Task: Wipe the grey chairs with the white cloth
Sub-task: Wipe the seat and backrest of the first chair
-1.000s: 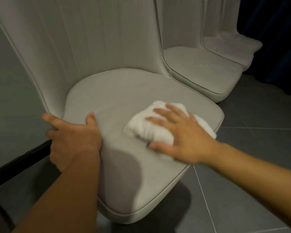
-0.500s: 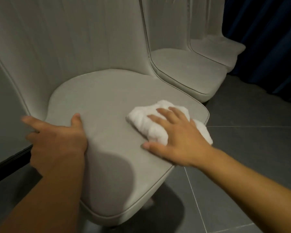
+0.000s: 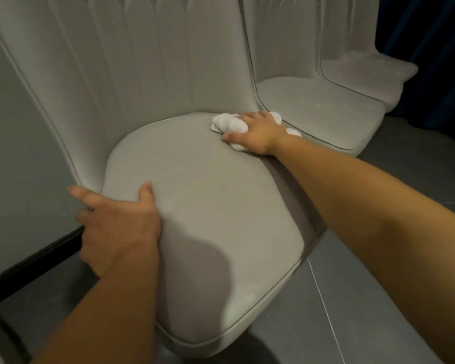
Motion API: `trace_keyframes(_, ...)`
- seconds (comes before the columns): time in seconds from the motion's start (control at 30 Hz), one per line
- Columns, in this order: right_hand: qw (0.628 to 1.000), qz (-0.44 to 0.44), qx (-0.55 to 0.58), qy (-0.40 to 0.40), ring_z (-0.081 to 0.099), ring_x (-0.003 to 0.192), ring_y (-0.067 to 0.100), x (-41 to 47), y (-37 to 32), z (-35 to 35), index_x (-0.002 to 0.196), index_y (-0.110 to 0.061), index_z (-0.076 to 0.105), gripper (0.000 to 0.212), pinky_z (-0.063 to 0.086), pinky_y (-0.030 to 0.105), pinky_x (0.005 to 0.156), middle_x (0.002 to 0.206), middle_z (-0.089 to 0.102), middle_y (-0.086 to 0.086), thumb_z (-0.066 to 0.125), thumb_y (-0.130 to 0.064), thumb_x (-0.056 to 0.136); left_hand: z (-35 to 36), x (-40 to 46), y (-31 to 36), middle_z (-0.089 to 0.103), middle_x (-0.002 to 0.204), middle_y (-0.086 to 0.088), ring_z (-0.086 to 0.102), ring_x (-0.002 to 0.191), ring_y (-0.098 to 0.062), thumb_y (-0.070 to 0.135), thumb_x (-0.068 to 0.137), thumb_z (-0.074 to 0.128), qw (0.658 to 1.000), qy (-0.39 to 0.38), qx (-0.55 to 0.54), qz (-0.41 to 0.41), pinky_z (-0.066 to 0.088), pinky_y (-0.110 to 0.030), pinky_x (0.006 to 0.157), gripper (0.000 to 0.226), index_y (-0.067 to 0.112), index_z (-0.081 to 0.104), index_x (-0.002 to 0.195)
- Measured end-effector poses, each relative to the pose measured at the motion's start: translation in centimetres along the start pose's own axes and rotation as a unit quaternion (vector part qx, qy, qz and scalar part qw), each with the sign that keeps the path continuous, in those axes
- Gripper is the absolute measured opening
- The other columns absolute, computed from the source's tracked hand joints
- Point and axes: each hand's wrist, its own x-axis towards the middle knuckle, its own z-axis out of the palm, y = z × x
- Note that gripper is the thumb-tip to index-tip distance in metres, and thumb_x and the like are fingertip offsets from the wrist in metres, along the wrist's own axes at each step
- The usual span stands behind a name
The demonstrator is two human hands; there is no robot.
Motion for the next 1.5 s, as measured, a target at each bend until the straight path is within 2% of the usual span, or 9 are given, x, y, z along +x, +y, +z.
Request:
trace_keyframes(0.13,1.000,0.016,-0.004,0.017,0.031,0.144,0.031,-0.6,-0.9,0.2,0.146,-0.045,0.040,0.096,0.024,0.053,0.118,0.153,0.045,-0.001,0.035,-0.096,0.065,0.0,0.0,-0.1,0.042,0.140,-0.029,0.050,0.118,-0.051,0.072,0.082,0.056,1.000,0.003,-0.007,0.004,0.040,-0.059,0.092,0.109,0.011,0.002,0.156)
trace_keyframes(0.37,0.997,-0.064,0.015,0.032,0.017,0.151,0.022,-18.5,-3.3,1.5,0.153,-0.046,0.030,0.097,0.028,0.059,0.115,0.163,0.028,-0.008,0.036,-0.094,0.069,-0.3,-0.1,0.1,0.042,0.138,-0.030,0.050,0.117,-0.052,0.068,0.083,0.059,1.000,0.001,-0.013,0.008,0.040,-0.060,0.091,0.108,0.010,0.004,0.155)
trace_keyframes(0.5,0.995,-0.103,-0.006,-0.016,-0.002,0.155,0.019,-25.9,-5.7,2.7,0.152,-0.055,0.017,0.089,0.016,0.059,0.118,0.166,0.013,-0.017,0.032,-0.093,0.073,-0.2,0.0,0.2,0.041,0.139,-0.029,0.049,0.117,-0.051,0.067,0.085,0.058,1.000,-0.004,-0.012,0.004,0.040,-0.060,0.091,0.106,0.011,0.003,0.156)
trace_keyframes(0.87,1.000,-0.020,0.024,0.001,0.008,0.153,0.029,-7.1,-9.3,2.7,0.155,-0.046,0.024,0.093,0.013,0.073,0.111,0.164,0.025,-0.011,0.039,-0.091,0.076,-0.3,0.4,-0.1,0.038,0.143,-0.030,0.045,0.124,-0.051,0.058,0.088,0.061,0.999,-0.020,-0.025,0.010,0.037,-0.058,0.099,0.104,0.009,-0.002,0.156)
trace_keyframes(1.07,0.998,-0.061,0.015,-0.026,0.011,0.153,0.024,-11.5,-8.8,1.3,0.153,-0.047,0.027,0.084,0.016,0.062,0.117,0.165,0.023,-0.006,0.047,-0.084,0.081,-0.4,2.8,-0.3,0.033,0.151,-0.025,0.040,0.132,-0.046,0.045,0.089,0.065,0.993,-0.089,-0.063,-0.052,0.031,-0.051,0.109,0.101,0.014,-0.005,0.156)
trace_keyframes(1.2,0.992,-0.119,0.019,-0.027,0.005,0.153,0.023,-19.7,-9.9,2.2,0.153,-0.050,0.020,0.084,0.014,0.063,0.117,0.167,0.016,-0.009,0.047,-0.084,0.081,-2.5,7.0,-0.2,0.047,0.142,-0.013,0.054,0.116,-0.037,0.047,0.061,0.088,0.971,-0.180,-0.113,-0.112,0.047,-0.047,0.094,0.115,0.004,0.029,0.149)
trace_keyframes(1.3,0.989,-0.146,0.008,-0.035,-0.004,0.154,0.024,-24.5,-10.8,2.9,0.153,-0.054,0.010,0.089,0.004,0.066,0.117,0.168,0.006,-0.011,0.040,-0.089,0.077,-3.9,7.9,-0.8,0.029,0.156,-0.017,0.041,0.133,-0.042,0.075,0.048,0.083,0.995,-0.082,-0.017,-0.061,0.040,-0.052,0.105,0.136,0.013,0.024,0.154)
trace_keyframes(1.4,0.986,-0.157,0.010,-0.057,-0.012,0.154,0.024,-25.5,-11.5,3.1,0.152,-0.055,0.007,0.092,-0.002,0.069,0.116,0.168,0.001,-0.012,0.045,-0.089,0.075,-3.9,9.7,1.7,0.033,0.149,-0.023,0.039,0.133,-0.046,0.051,0.072,0.078,0.993,0.048,0.010,0.103,0.035,-0.057,0.110,0.100,0.011,0.028,0.149)
trace_keyframes(1.5,0.986,-0.153,0.015,-0.069,-0.015,0.154,0.021,-24.0,-11.7,3.0,0.151,-0.057,0.005,0.093,-0.006,0.067,0.116,0.168,-0.001,-0.015,0.041,-0.092,0.072,-3.4,12.6,5.8,0.054,0.132,-0.018,0.055,0.120,-0.042,0.032,0.071,0.071,0.985,0.107,-0.104,0.082,0.045,-0.053,0.101,0.074,0.013,0.041,0.136)
